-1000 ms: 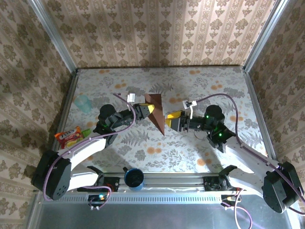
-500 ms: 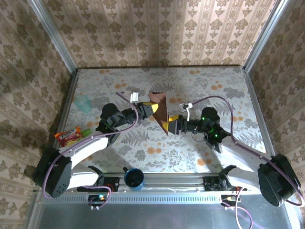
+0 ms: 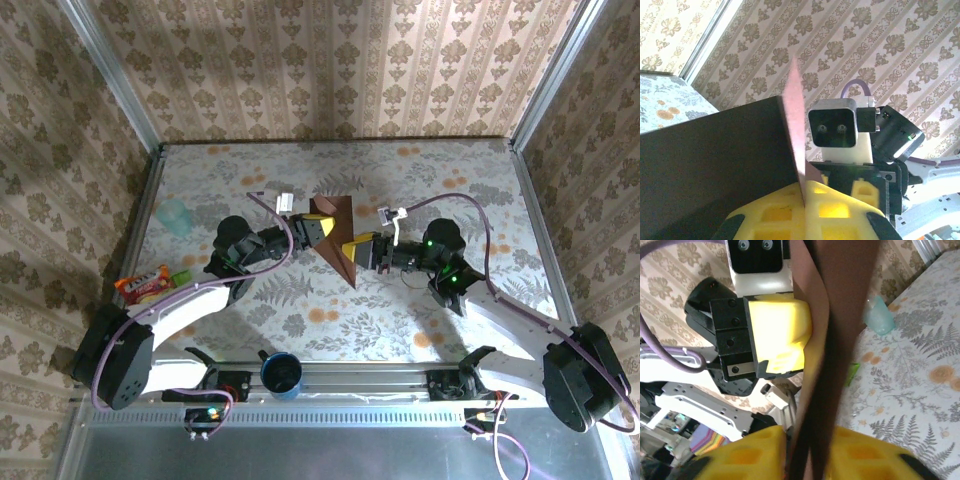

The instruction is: Fold a paper plane with a square sheet of paper (fold left side to right side)

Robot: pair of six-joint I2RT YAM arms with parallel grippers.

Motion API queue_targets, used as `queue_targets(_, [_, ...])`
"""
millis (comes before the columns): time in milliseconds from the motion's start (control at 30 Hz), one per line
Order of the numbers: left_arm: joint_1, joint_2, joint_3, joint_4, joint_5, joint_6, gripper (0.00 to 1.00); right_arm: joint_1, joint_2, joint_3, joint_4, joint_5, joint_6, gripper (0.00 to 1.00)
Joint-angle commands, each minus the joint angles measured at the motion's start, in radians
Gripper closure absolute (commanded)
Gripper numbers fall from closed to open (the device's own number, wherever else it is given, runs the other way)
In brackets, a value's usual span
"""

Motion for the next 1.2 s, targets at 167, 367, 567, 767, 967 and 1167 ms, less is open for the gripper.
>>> queue_targets(167, [0.013, -0.026, 0.019, -0.038, -0.005, 0.027, 0.71, -0.004, -0.047, 0.028, -0.086, 0.026, -0.054, 0.96])
queue_targets(367, [0.054, -0.139, 0.008, -0.242, -0.04, 0.139, 0.5, -0.005, -0.09, 0.032, -0.23, 0.072, -0.118, 1.0])
queue_targets(567, [0.084, -0.308, 0.086, -0.739, -0.159, 0.413, 0.3, -0.004, -0.094, 0.071, -0.429, 0.193, -0.197, 1.0])
queue_targets(767, [0.103, -0.427, 0.234, -1.161, -0.412, 0.711, 0.16, -0.004, -0.06, 0.148, -0.655, 0.364, -0.272, 1.0])
queue_targets(967, [0.107, -0.469, 0.294, -1.228, -0.517, 0.915, 0.0, -0.004, -0.028, 0.212, -0.863, 0.577, -0.313, 1.0])
queue_targets(1167, [0.107, -0.396, 0.293, -1.263, -0.551, 1.083, 0.0, -0.005, -0.026, 0.227, -0.985, 0.712, -0.324, 1.0])
